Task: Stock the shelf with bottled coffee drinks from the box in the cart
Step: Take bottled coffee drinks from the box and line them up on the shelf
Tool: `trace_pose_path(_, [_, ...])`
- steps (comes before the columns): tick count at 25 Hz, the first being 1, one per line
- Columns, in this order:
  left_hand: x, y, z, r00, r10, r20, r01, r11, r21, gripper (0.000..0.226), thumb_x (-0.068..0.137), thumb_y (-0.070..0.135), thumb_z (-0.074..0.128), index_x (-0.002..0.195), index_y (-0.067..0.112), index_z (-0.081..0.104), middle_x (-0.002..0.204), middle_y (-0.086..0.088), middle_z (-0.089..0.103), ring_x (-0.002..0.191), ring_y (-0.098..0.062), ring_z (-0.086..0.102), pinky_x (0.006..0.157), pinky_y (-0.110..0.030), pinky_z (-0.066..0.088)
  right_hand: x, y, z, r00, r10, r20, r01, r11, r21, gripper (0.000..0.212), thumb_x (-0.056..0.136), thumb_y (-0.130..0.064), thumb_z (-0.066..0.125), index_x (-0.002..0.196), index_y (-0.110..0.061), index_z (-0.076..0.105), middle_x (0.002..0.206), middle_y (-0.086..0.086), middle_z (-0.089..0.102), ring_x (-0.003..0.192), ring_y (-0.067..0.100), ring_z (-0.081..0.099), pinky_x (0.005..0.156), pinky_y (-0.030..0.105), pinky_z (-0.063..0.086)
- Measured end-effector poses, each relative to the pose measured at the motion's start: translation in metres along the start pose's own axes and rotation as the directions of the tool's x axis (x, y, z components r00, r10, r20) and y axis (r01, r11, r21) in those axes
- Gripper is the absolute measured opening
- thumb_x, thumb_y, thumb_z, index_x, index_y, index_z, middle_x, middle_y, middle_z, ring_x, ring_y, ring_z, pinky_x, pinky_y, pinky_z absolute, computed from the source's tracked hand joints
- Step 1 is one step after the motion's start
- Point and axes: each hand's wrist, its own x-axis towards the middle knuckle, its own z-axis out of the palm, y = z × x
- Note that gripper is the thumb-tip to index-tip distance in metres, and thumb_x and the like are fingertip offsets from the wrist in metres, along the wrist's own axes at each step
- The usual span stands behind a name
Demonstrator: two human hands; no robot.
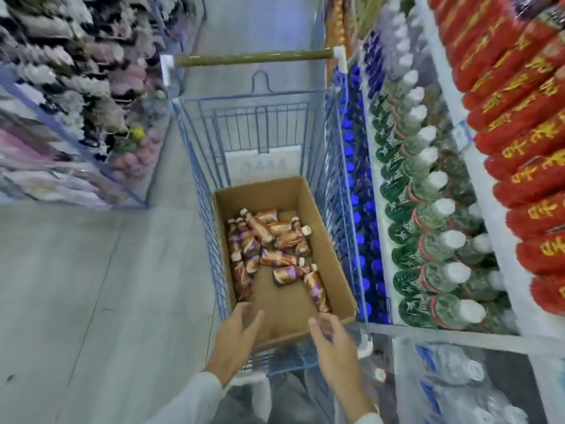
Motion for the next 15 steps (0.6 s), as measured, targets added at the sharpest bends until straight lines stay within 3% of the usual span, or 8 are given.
trace_pose_path(4, [0.077,0.004,0.031,0.951,-0.27,-0.151,0.259,0.962,-0.091,0.05,0.099,0.045,0.059,0.139,0.015,0.051,0.137,-0.007,0.062,0.124,-0.03,0.058,0.101,-0.037,0.047,0.053,-0.002,-0.006,0.993,0.041,0.109,-0.031,0.995,-0.09,0.04,0.098,-0.056,0.053,0.129,-0.031,0.056,0.125,-0.013,0.062,0.113,0.008,0.058,0.092,0.026,0.044])
trace_pose_path(7, [0.147,-0.001,0.05,0.824,-0.518,-0.229,0.49,0.855,-0.171,0.063,0.099,0.044,0.059,0.146,0.004,0.042,0.145,-0.022,0.053,0.132,-0.041,0.052,0.107,-0.041,0.042,0.086,0.001,-0.011,0.979,0.095,0.183,-0.073,0.99,-0.123,0.038,0.098,-0.055,0.053,0.129,-0.034,0.056,0.126,-0.016,0.06,0.118,0.007,0.057,0.102,0.032,0.046])
trace_pose_path(9, [0.185,-0.01,0.061,0.728,-0.638,-0.251,0.602,0.77,-0.209,0.076,0.1,0.046,0.057,0.155,0.003,0.028,0.154,-0.024,0.042,0.141,-0.042,0.042,0.117,-0.046,0.033,0.103,0.007,-0.014,0.971,0.107,0.215,-0.078,0.987,-0.142,0.032,0.098,-0.053,0.055,0.126,-0.036,0.058,0.123,-0.02,0.061,0.117,0.003,0.057,0.099,0.027,0.045])
trace_pose_path(11, [0.214,-0.023,0.072,0.655,-0.702,-0.28,0.667,0.711,-0.224,0.082,0.1,0.049,0.055,0.158,0.004,0.019,0.159,-0.022,0.036,0.145,-0.04,0.036,0.121,-0.048,0.026,0.114,0.013,-0.015,0.964,0.117,0.237,-0.085,0.986,-0.141,0.026,0.098,-0.051,0.057,0.12,-0.038,0.059,0.12,-0.023,0.062,0.115,0.0,0.057,0.098,0.025,0.044])
trace_pose_path(15, [0.255,-0.045,0.097,0.579,-0.696,-0.425,0.685,0.698,-0.208,0.082,0.097,0.045,0.062,0.154,0.001,0.022,0.154,-0.024,0.038,0.14,-0.042,0.042,0.114,-0.049,0.036,0.133,0.028,-0.014,0.953,0.171,0.251,-0.141,0.981,-0.133,0.017,0.095,-0.05,0.061,0.11,-0.042,0.062,0.116,-0.025,0.064,0.113,-0.006,0.057,0.098,0.024,0.043])
